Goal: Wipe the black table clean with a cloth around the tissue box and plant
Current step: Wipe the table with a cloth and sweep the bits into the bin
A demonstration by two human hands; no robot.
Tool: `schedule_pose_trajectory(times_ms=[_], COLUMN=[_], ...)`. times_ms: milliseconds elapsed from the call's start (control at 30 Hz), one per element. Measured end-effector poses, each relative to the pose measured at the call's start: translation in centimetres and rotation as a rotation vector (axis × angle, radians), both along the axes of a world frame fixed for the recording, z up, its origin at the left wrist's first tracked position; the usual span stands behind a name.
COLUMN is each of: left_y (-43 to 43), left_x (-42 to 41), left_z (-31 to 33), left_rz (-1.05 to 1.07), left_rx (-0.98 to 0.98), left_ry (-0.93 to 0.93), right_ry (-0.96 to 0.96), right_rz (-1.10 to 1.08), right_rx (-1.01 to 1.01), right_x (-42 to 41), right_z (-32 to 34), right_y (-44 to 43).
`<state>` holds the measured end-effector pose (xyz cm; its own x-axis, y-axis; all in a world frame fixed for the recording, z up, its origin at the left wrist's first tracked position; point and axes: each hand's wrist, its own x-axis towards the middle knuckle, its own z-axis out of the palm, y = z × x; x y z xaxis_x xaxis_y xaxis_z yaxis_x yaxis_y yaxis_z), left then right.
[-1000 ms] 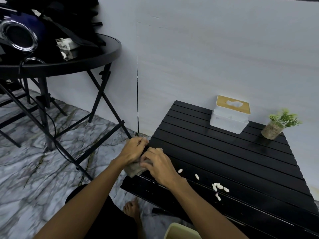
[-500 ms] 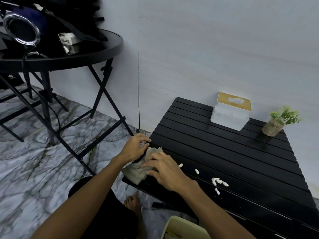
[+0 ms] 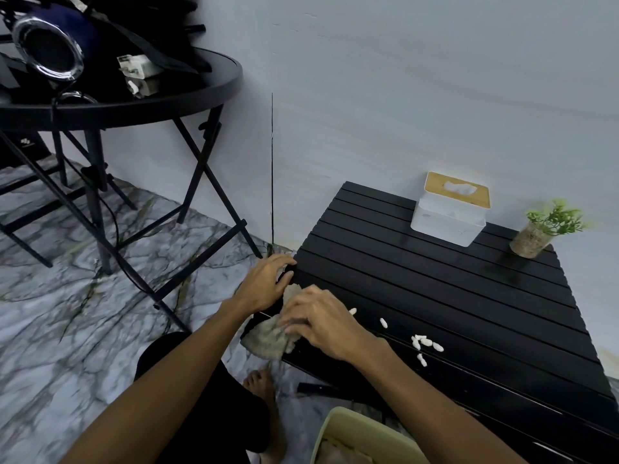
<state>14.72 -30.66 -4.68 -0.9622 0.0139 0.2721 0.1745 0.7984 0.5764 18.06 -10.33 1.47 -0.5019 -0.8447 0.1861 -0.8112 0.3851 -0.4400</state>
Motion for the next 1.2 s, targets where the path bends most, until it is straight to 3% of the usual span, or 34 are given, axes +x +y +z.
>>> schedule_pose_trajectory(times_ms=[300, 400, 567, 733, 833, 1000, 1100, 1200], left_y=[0.0, 0.1, 0.1, 0.2, 0.2, 0.4, -0.2, -0.9], left_x=[0.1, 0.1, 0.1, 0.2, 0.3, 0.4, 0.0, -0.4], left_z=[-0.2, -0.3, -0.4, -0.4, -0.5, -0.3, 0.6, 1.9], left_rz=[0.008, 0.011, 0.017, 0.026, 0.032, 0.041, 0.016, -0.030], left_rx=[-0.012, -0.014, -0.025, -0.027, -0.017, -0.016, 0.099, 0.261], left_ry=[0.014, 0.021, 0.043, 0.068, 0.064, 0.061, -0.008, -0.134], right_ry=[-0.113, -0.165, -0.047, 0.088, 0.135, 0.015, -0.227, -0.207], right_rz=[0.104, 0.065, 0.149, 0.104, 0.115, 0.115, -0.023, -0.077], right_rx=[0.240, 0.186, 0.377, 0.403, 0.368, 0.244, 0.055, -0.059], right_x=[-1.5, -1.6, 0.3, 1.3, 1.3, 1.5, 1.9, 2.3], right_z=[1.4, 2.1, 0.5, -1.5, -2.0, -1.2, 0.7, 1.5], right_y=[2.8, 2.8, 2.1, 2.9, 3.1, 4.2, 3.3, 0.4])
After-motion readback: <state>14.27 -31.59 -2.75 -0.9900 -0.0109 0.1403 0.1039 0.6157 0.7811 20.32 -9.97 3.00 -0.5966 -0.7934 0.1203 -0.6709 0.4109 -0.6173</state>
